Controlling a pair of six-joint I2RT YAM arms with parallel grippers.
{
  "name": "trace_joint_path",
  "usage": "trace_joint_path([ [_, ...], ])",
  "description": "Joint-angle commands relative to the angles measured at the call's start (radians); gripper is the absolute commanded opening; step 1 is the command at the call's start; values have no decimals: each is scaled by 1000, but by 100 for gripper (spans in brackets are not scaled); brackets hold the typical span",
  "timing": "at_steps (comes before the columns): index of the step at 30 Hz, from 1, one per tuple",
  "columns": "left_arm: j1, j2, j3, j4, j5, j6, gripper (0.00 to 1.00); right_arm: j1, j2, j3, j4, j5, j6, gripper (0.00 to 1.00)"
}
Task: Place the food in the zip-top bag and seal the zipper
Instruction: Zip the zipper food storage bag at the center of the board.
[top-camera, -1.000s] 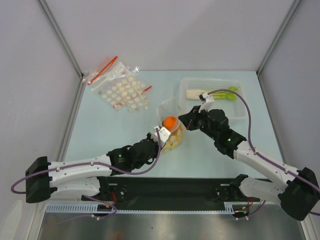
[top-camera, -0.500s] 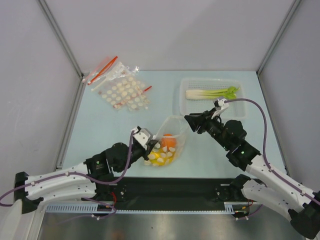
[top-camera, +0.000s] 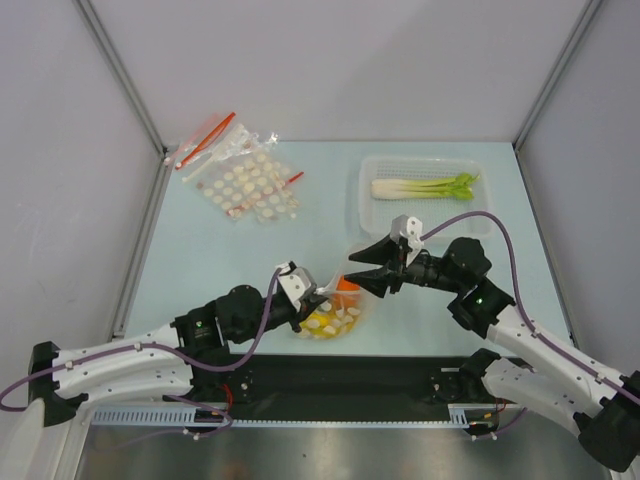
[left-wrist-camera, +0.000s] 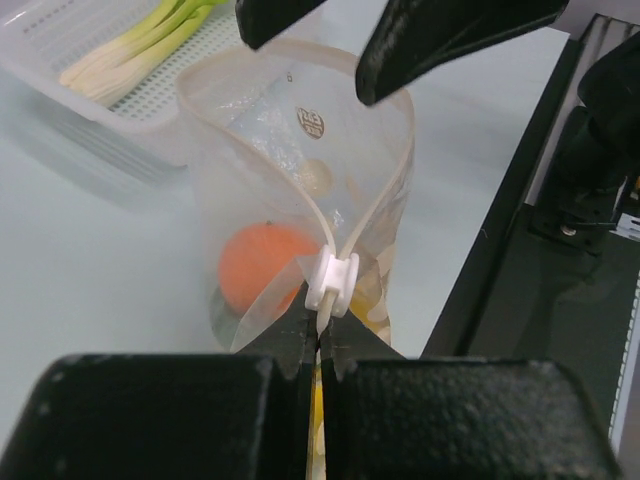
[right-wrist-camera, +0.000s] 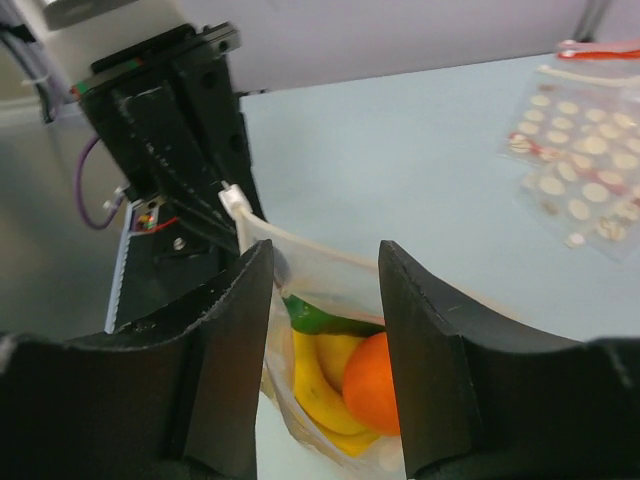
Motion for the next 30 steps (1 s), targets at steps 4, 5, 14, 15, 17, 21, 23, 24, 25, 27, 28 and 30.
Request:
trace_joint_path([
  [4,1,-2,38,32,138,20,0,42,24,95,-42,-262,-150,53],
  [5,1,1,38,34,149,18,0,54,23,100,-59,-251,-179,53],
  [14,1,40,61,17,216,18,0,157,49,104,-142,-216,-331,54],
  [15,2,44,63,16,219,18,0,166,58,104,-147,-210,-342,52],
  [17,2,47,66,16,227,17,0,174,70,106,-153,-205,-362,51],
  [21,2,44,64,16,238,17,0,177,101,124,-171,-193,-363,44],
  [23,1,44,64,16,244,15,0,180,110,129,-173,-188,-360,43],
  [24,1,42,64,16,244,15,0,180,112,129,-173,-190,-362,42],
  [25,1,41,66,16,242,14,0,182,116,132,-173,-190,-362,38],
  [27,1,44,67,12,244,14,0,183,118,135,-179,-184,-362,29],
  [28,1,42,67,12,241,14,0,183,115,135,-179,-184,-362,25],
  [30,1,42,67,11,232,12,0,183,110,135,-175,-187,-352,12],
])
